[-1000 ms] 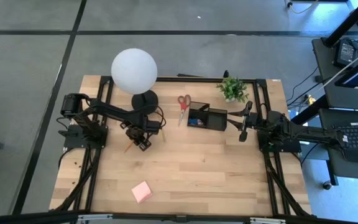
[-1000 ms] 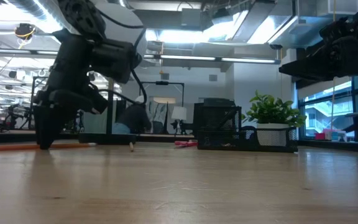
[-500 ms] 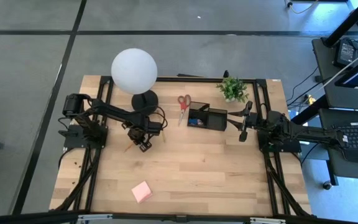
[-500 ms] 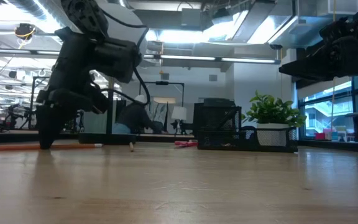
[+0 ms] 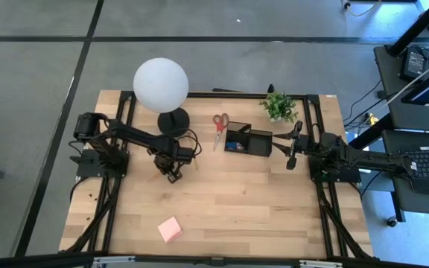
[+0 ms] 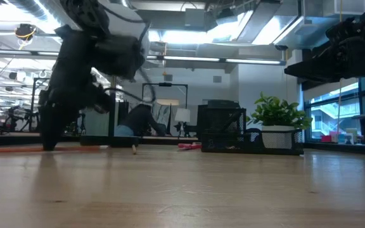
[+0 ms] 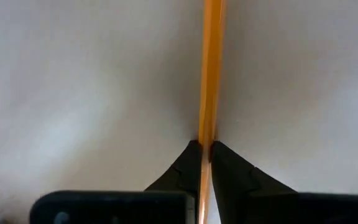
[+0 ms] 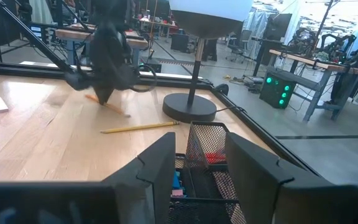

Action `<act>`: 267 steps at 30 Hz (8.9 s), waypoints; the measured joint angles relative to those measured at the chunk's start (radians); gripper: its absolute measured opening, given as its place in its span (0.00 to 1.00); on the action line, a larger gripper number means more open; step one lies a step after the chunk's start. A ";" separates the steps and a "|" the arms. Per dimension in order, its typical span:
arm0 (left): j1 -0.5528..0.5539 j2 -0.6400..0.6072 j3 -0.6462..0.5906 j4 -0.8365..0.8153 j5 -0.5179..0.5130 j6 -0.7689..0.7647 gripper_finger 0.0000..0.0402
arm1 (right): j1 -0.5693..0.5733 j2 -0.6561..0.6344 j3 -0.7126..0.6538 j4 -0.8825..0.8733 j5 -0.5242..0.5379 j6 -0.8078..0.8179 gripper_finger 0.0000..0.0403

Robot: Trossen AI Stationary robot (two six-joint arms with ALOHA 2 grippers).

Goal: Pick and place office supplies into organizer
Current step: Put the orange pencil into the black desk organizer, then put the yellow pencil into the black desk organizer

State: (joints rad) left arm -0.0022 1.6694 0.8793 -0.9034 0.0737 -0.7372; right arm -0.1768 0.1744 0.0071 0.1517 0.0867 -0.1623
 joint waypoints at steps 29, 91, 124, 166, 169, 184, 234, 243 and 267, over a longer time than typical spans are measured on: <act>0.135 -0.162 0.214 1.046 -0.011 0.510 0.05 | 0.000 0.000 0.000 0.017 0.000 0.004 0.36; 0.351 0.262 0.214 1.296 0.052 0.777 0.07 | 0.000 0.000 0.000 0.014 0.002 0.003 0.36; 0.333 0.147 0.214 1.322 0.076 0.665 0.21 | 0.000 0.000 0.000 0.008 0.000 0.003 0.36; -0.014 -0.040 0.215 0.322 -0.327 -0.498 0.22 | 0.000 0.000 0.000 0.008 0.000 -0.004 0.36; 0.013 -0.039 0.215 0.265 -0.321 -0.529 0.21 | 0.000 0.000 0.000 0.008 0.000 -0.004 0.36; 0.051 -0.035 0.214 0.366 -0.284 -0.315 0.21 | 0.000 0.000 0.000 0.006 0.000 -0.003 0.36; 0.055 -0.035 0.214 0.361 -0.221 -0.225 0.36 | 0.000 0.000 0.000 0.004 0.000 0.000 0.36; 0.055 -0.035 0.214 0.228 -0.206 -0.392 0.37 | 0.000 0.000 0.000 0.003 0.000 -0.002 0.36; 0.072 0.142 0.214 0.260 -0.176 -0.582 0.36 | 0.000 0.000 0.000 -0.005 0.000 -0.032 0.36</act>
State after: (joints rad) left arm 0.0703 1.8118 1.0931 -0.6434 -0.1027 -1.3192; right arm -0.1768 0.1745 0.0071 0.1463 0.0872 -0.1944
